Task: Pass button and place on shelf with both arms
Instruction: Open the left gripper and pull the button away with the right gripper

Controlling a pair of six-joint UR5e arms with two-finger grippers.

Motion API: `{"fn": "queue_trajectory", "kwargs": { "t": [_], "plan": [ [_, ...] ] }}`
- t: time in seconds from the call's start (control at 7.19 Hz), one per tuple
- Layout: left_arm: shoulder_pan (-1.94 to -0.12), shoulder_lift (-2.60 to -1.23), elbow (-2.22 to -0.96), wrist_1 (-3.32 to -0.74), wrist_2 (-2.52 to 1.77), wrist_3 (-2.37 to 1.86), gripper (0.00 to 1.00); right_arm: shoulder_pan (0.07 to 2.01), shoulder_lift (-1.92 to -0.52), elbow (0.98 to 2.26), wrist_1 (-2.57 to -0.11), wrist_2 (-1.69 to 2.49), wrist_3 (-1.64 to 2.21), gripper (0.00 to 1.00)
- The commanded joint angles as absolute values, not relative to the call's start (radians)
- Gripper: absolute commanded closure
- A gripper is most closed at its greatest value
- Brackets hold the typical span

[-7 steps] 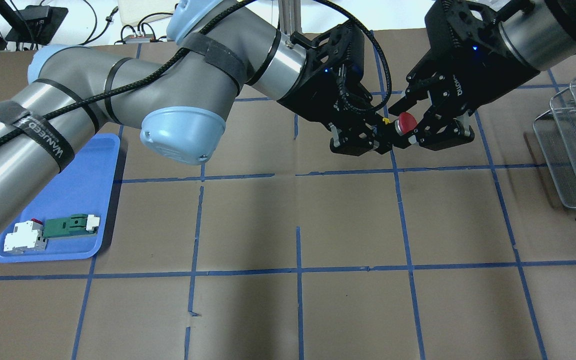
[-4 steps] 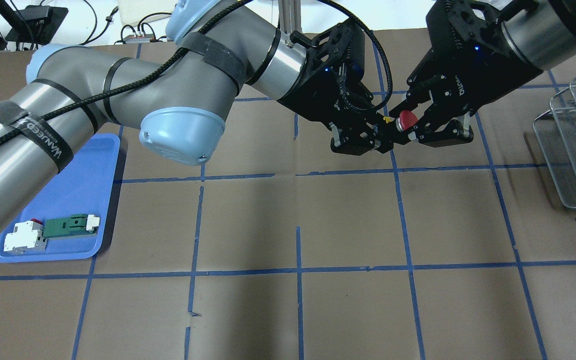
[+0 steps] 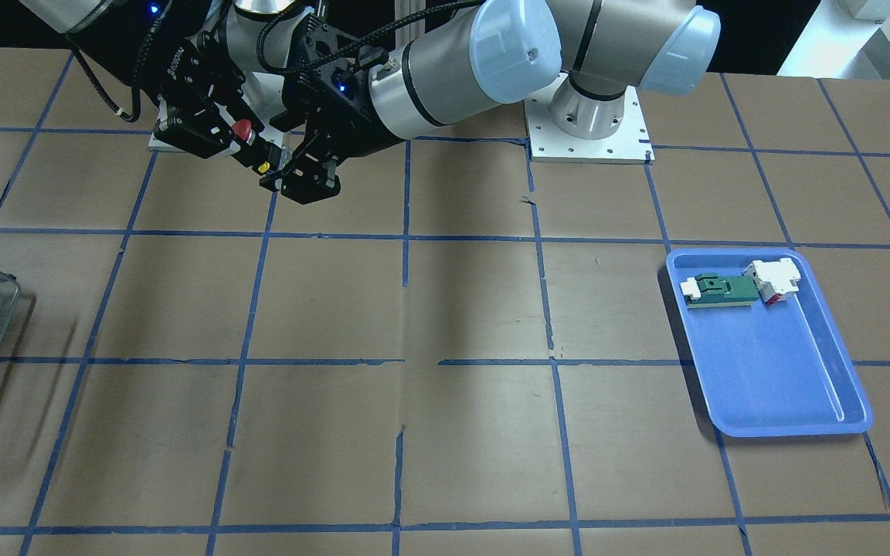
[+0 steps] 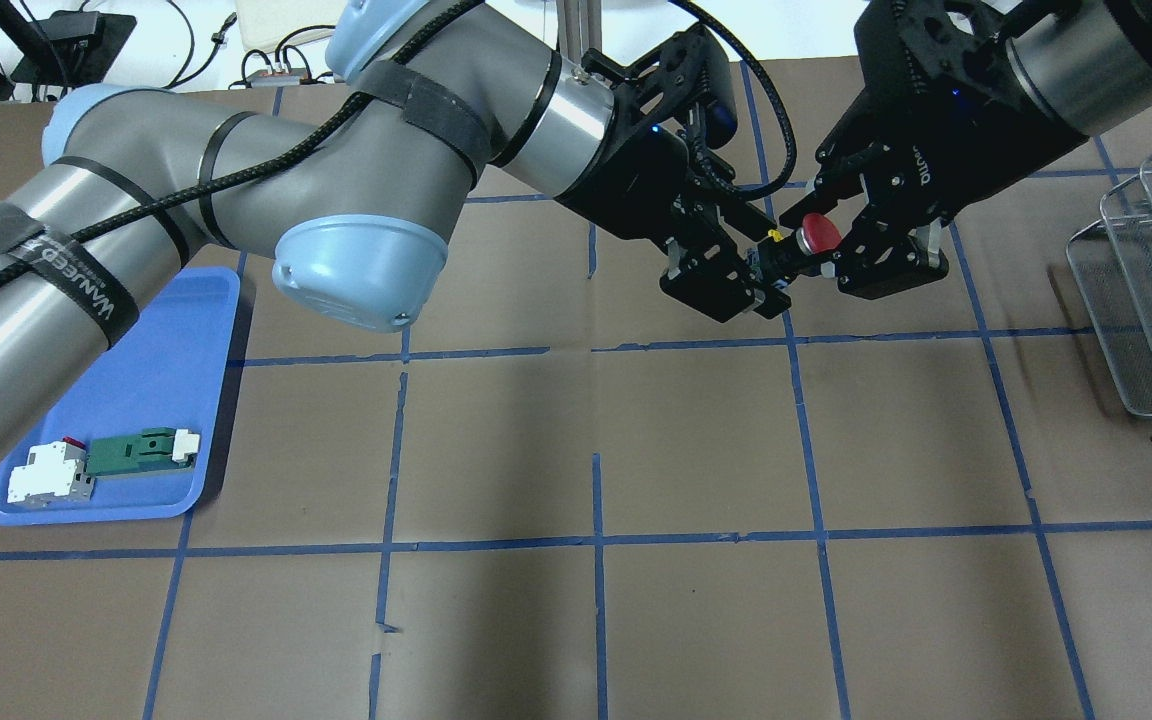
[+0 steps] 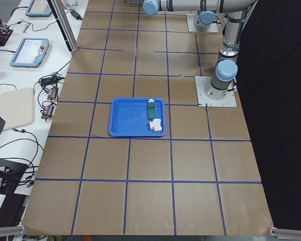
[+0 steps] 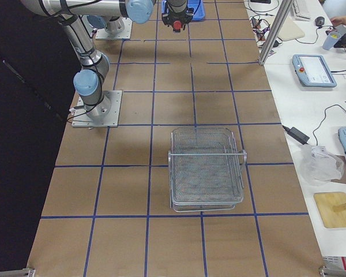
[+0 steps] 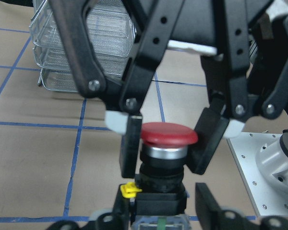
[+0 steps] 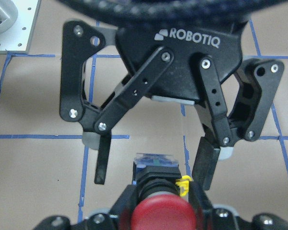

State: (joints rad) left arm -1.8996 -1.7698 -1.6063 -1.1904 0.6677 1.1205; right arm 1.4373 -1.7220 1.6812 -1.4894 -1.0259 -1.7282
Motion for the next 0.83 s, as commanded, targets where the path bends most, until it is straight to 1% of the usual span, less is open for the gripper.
{"fn": "queue_trajectory", "kwargs": {
  "t": [0.0, 0.28, 0.56, 0.7],
  "plan": [
    [-1.896, -1.767, -1.594, -1.192, 0.678, 1.117, 0.0, 1.431, -1.718, 1.678, -1.489, -1.043, -1.729, 1.0],
    [-1.894, -1.753, -1.597, -1.196, 0.8, 1.054, 0.0, 1.383, -1.721, 1.664, -1.497, -1.214, -1.715, 1.0],
    [-1.894, -1.747, -1.612, -1.267, 0.969, 0.981, 0.0, 1.185, -1.718, 1.654, -1.502, -1.352, -1.733, 1.0],
    [-1.891, -1.73, -1.614, -1.31, 1.02, 0.979, 0.0, 1.113, -1.701, 1.655, -1.579, -1.414, -1.756, 1.0]
  ]
}}
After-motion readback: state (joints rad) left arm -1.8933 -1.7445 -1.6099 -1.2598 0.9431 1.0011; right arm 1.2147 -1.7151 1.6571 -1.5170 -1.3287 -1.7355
